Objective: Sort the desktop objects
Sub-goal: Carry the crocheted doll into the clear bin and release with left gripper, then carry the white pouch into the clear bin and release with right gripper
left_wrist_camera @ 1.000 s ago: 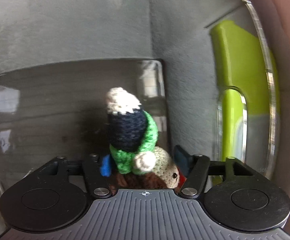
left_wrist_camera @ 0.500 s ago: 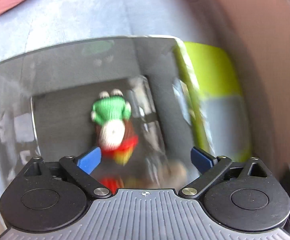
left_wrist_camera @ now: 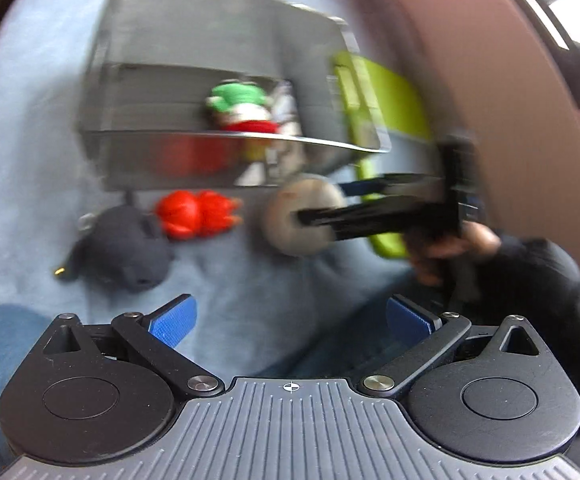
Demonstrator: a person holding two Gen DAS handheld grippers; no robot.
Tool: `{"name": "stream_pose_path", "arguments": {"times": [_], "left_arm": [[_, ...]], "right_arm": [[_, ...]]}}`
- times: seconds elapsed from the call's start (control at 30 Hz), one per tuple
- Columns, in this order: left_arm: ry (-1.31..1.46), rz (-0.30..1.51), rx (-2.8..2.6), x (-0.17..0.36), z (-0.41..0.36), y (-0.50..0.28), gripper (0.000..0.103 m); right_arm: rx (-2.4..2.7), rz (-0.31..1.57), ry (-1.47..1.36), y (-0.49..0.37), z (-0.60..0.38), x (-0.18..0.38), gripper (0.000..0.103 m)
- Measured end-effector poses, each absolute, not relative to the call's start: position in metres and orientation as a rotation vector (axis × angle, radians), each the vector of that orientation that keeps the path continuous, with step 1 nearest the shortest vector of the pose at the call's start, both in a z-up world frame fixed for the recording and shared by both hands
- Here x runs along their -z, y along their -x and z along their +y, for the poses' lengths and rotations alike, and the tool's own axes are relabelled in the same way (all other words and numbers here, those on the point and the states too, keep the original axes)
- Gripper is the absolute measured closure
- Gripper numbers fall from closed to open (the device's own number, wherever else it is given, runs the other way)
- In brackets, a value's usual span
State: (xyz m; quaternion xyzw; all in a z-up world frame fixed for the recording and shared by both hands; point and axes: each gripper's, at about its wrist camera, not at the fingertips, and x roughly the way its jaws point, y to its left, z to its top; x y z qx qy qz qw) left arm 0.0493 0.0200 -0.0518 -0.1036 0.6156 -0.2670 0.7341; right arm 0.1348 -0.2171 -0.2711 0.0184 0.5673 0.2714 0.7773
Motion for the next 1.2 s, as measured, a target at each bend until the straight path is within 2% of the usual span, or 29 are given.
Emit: {"name": "stream_pose_path", "arguments": {"times": [0.1, 0.17, 0.2, 0.37, 0.47, 0.57, 0.67, 0.77, 0.83, 0.9, 1.03, 1.2], "left_arm": [[0.223, 1.326, 0.678, 0.055, 0.014, -0.043, 0.0], [0.244, 1.318, 0.719, 0.05, 0.016, -0.046, 0.0], [0.253, 1.316, 0.734, 0.045, 0.015, -0.048, 0.0], [0.251, 1.276, 0.848, 0.039, 0.01, -0.053, 0.0], [0.243, 1.23, 0.92, 0.031, 0.008, -0.045, 0.0], [0.255, 1.181, 0.971, 0.025, 0.023, -0.036, 0.0], [0.285, 1.158, 0.948, 0.033, 0.048, -0.03, 0.0], [0.377, 1.198, 0.837, 0.059, 0.077, -0.038, 0.0], [0.446, 1.233, 0.729, 0.079, 0.096, -0.043, 0.0], [0.498, 1.257, 0.633, 0.097, 0.113, -0.042, 0.0], [0.576, 1.266, 0.519, 0.122, 0.143, -0.035, 0.0], [0.618, 1.241, 0.424, 0.144, 0.175, -0.027, 0.0]], "right_arm": [[-0.592, 1.353, -0.022, -0.141, -0.2, 0.291, 0.023], [-0.591, 1.37, -0.017, -0.141, -0.195, 0.295, 0.025], [-0.584, 1.369, -0.017, -0.139, -0.193, 0.293, 0.027], [-0.539, 1.419, -0.086, -0.125, -0.193, 0.278, 0.047], [-0.501, 1.467, -0.12, -0.114, -0.191, 0.262, 0.05], [-0.494, 1.444, -0.109, -0.105, -0.19, 0.223, 0.051], [-0.513, 1.316, -0.09, -0.118, -0.19, 0.153, 0.051], [-0.524, 1.184, -0.177, -0.149, -0.186, 0.091, 0.051], [-0.505, 1.153, -0.247, -0.179, -0.174, 0.077, 0.051], [-0.463, 1.172, -0.321, -0.215, -0.155, 0.09, 0.051], [-0.357, 1.381, -0.554, -0.269, -0.114, 0.178, 0.051], [-0.229, 1.552, -0.667, -0.279, -0.073, 0.27, 0.049]]}}
